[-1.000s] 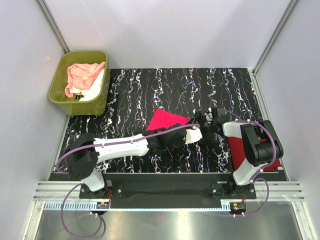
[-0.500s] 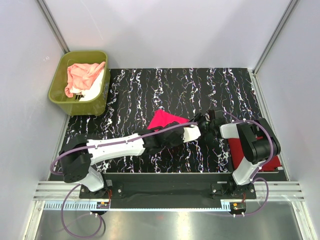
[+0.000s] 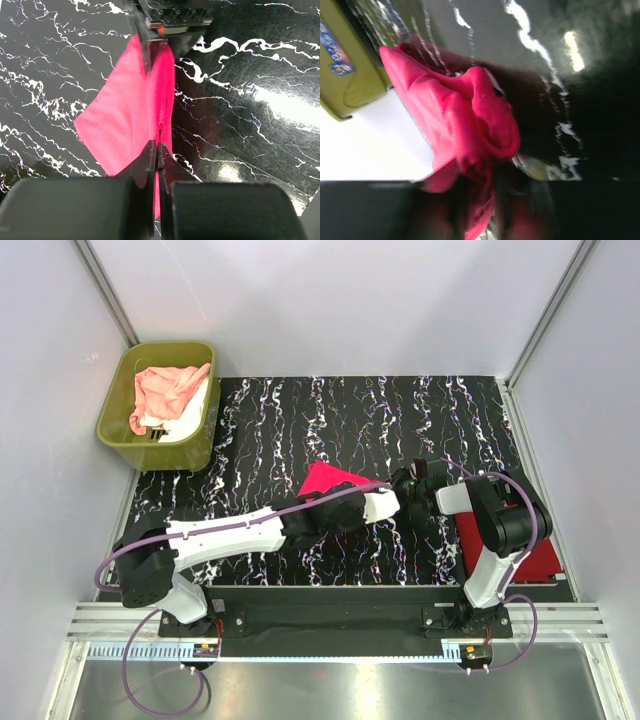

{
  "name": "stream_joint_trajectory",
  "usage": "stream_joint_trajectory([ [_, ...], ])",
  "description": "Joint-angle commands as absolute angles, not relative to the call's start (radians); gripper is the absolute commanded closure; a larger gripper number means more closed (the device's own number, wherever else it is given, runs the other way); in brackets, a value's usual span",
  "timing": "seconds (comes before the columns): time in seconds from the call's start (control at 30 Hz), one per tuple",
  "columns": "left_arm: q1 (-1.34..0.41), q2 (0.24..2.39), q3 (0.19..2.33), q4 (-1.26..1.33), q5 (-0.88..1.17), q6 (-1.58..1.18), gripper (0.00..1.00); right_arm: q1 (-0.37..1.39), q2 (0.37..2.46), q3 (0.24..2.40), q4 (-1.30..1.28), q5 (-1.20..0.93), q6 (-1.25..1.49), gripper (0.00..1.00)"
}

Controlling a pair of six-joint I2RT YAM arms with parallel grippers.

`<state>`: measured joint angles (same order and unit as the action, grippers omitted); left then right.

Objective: Fold and stack the t-shirts
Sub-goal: Neatly place the folded tshirt to the corner

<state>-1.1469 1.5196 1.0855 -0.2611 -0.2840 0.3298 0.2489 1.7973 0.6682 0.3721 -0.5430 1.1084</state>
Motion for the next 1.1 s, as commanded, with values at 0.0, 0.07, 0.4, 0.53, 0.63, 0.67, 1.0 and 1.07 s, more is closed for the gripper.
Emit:
stream_joint_trajectory([
  [0.0,-1.143,1.459,1.071,-0.238,-0.281,0.31,1.0,0.253,1.801,0.698,0.341,-0.477,1.066,0.79],
  [0.07,-1.144,1.448,1.069,-0.247,-0.267,0.293,0.95,0.253,1.79,0.706,0.298,-0.465,1.031,0.93],
  [0.4,-1.137,1.22,1.051,-0.349,-0.252,0.026,0.44,0.253,1.522,0.827,-0.214,-0.137,0.842,1.0],
  [0.53,-1.137,1.096,1.036,-0.394,-0.241,-0.09,0.43,0.253,1.453,0.888,-0.374,0.064,0.856,1.0],
  [0.63,-1.135,1.004,0.999,-0.417,-0.238,-0.121,0.43,0.255,1.401,0.928,-0.507,0.211,0.906,1.0],
  [0.67,-1.135,0.982,0.988,-0.416,-0.236,-0.126,0.43,0.253,1.385,0.934,-0.573,0.248,0.926,1.0],
  [1.0,-1.135,0.812,0.94,-0.457,-0.103,-0.144,0.42,0.242,1.192,0.94,-0.756,0.653,1.02,1.0],
  [1.07,-1.135,0.795,0.934,-0.474,-0.098,-0.127,0.42,0.221,1.195,0.945,-0.746,0.661,1.012,1.0],
])
